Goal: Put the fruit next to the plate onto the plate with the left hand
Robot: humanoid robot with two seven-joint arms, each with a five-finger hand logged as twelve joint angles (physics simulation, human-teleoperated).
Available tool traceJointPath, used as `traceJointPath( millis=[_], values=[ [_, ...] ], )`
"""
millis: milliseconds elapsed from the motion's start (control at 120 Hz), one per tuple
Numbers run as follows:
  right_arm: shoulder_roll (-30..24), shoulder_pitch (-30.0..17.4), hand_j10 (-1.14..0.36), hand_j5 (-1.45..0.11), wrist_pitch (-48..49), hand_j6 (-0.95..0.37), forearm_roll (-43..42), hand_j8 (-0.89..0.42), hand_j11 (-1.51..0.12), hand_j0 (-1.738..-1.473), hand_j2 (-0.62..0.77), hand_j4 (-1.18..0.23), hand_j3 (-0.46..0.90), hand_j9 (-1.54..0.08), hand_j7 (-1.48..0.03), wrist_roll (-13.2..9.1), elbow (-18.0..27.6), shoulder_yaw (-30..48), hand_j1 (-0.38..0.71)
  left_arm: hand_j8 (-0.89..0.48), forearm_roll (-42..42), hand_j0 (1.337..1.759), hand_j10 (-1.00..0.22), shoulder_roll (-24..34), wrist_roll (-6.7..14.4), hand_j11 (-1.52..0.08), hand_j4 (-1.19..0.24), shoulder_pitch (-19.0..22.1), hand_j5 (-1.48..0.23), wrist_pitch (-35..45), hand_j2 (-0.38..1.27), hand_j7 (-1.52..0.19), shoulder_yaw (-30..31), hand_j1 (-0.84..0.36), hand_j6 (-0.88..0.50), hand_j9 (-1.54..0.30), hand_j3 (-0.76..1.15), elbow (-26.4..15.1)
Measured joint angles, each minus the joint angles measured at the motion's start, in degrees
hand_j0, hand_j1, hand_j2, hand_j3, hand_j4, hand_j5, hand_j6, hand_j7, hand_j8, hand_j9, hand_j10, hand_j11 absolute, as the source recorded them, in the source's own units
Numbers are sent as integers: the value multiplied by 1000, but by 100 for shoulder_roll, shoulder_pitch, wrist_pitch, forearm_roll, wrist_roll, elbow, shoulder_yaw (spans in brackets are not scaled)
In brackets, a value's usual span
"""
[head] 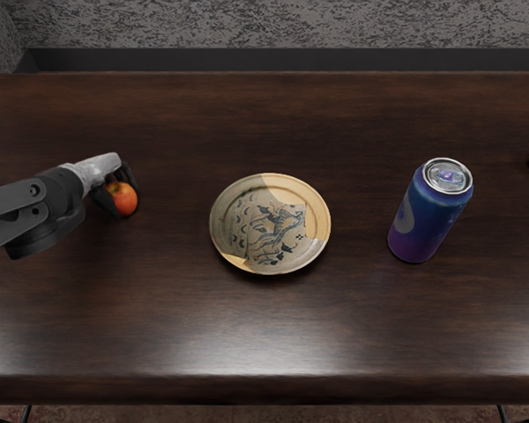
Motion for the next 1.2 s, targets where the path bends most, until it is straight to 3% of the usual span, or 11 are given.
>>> traceJointPath(
  millis=[125, 192, 367, 442, 550, 683, 717, 967, 975, 1058, 1200],
  values=[
    [0, 0, -15, -20, 0, -15, 0, -15, -20, -1658, -3, -15, 0, -20, -20, 0, 0, 0, -331, -465, -15, 1652, -621, -6, 3, -845, -593, 0, -805, 6, 204, -825, 4, -254, -462, -845, 0, 4],
    [0, 0, -15, -20, 0, -15, 1, -15, -20, -1658, -3, -15, 0, -20, -20, 0, 0, 0, -331, -448, 15, 1650, -642, -2, 3, -888, -584, 56, -834, 18, 119, -867, -3, -265, -442, -888, 0, 3],
    [0, 0, -15, -20, 0, -15, 2, -15, -20, -1658, -3, -15, 0, -20, -20, 0, 0, 0, -331, -476, -109, 1650, -679, 0, 8, -928, -596, -2, -892, -4, 217, -919, -95, -225, -415, -930, 0, 2],
    [0, 0, -15, -20, 0, -15, 2, -15, -20, -1658, -3, -15, 0, -20, -20, 0, 0, 0, -331, -484, -611, 1650, -683, 34, 7, -928, -598, -151, -921, -48, 175, -926, -394, -184, -448, -930, 0, -1],
    [0, 0, -15, -20, 0, -15, 1, -15, -20, -1658, -3, -15, 0, -20, -20, 0, 0, 0, -331, -457, -1483, 1652, -682, 43, 7, -916, -576, -431, -920, -113, 219, -917, -763, -227, -427, -918, 0, -3],
    [0, 0, -15, -20, 0, -15, 3, -15, -20, -1658, -3, -15, 0, -20, -20, 0, 0, 0, -331, -444, -2617, 1654, -681, -16, 7, -905, -553, -439, -923, -812, 291, -912, -1398, -268, -412, -907, 0, -4],
    [0, 0, -15, -19, 0, -15, 3, -15, -20, -1658, -3, -15, 0, -20, -20, 0, 0, 1, -331, -437, -2769, 1654, -683, -210, 11, -899, -546, -488, -921, -967, 258, -910, -1500, -274, -406, -903, 0, -2],
    [0, 0, -15, -20, 0, -15, 3, -15, -20, -1658, -3, -15, 0, -20, -20, 0, 0, 0, -331, -418, -3198, 1657, -681, -864, 6, -890, -552, -466, -932, -1348, 489, -916, -1740, -347, -394, -891, 0, -5],
    [0, 0, -15, -20, 0, -15, 3, -15, -20, -1658, -3, -15, 0, -20, -20, 0, 0, 0, -331, -428, -3184, 1657, -683, -909, 7, -889, -556, -451, -926, -1348, 439, -914, -1738, -347, -407, -891, 0, -4],
    [0, 0, -15, -20, 0, -15, 3, -15, -20, -1658, -3, -15, 0, -20, -20, 0, 0, 0, -331, -416, -3214, 1658, -683, -1119, 6, -888, -557, -397, -938, -1369, 572, -913, -1664, -382, -385, -890, 0, -6],
    [0, 0, -15, -20, 0, -15, 3, -15, -20, -1658, -3, -15, 0, -20, -20, 0, 0, 0, -331, -416, -3198, 1657, -685, -1261, 6, -892, -564, -325, -940, -1373, 530, -916, -1502, -375, -388, -894, 0, 0]
  ],
)
